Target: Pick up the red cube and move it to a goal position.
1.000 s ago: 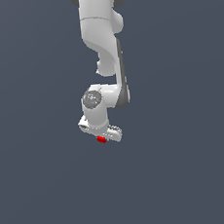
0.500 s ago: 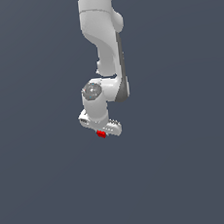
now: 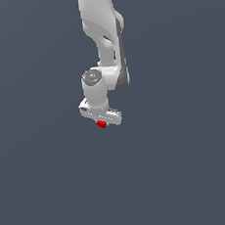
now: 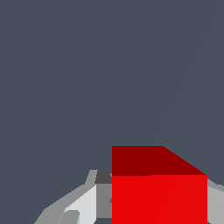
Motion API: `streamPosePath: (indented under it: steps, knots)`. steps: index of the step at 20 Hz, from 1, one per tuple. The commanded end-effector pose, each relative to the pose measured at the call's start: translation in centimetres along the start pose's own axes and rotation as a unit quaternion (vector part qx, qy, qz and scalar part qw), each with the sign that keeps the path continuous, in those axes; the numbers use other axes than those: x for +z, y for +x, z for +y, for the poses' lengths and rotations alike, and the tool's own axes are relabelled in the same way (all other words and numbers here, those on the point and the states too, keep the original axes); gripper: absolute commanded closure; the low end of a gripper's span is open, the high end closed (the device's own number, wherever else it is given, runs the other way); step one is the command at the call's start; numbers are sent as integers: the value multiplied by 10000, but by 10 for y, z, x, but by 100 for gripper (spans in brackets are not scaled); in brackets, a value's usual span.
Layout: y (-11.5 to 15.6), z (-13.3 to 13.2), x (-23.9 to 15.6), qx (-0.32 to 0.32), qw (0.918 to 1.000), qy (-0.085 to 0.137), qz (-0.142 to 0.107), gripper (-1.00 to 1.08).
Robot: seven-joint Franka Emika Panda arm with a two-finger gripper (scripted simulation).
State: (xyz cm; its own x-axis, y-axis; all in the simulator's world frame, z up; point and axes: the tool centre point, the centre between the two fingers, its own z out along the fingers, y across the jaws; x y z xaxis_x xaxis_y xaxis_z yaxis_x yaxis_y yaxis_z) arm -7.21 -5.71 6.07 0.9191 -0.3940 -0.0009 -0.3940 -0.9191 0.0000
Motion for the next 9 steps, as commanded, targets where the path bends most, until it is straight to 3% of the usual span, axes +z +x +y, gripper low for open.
streamPosePath:
  steps: [1, 9]
  knots:
    - [-8, 3, -6, 0, 10000, 1, 2, 108]
    - [-19, 6, -13, 0, 10000, 1, 2, 108]
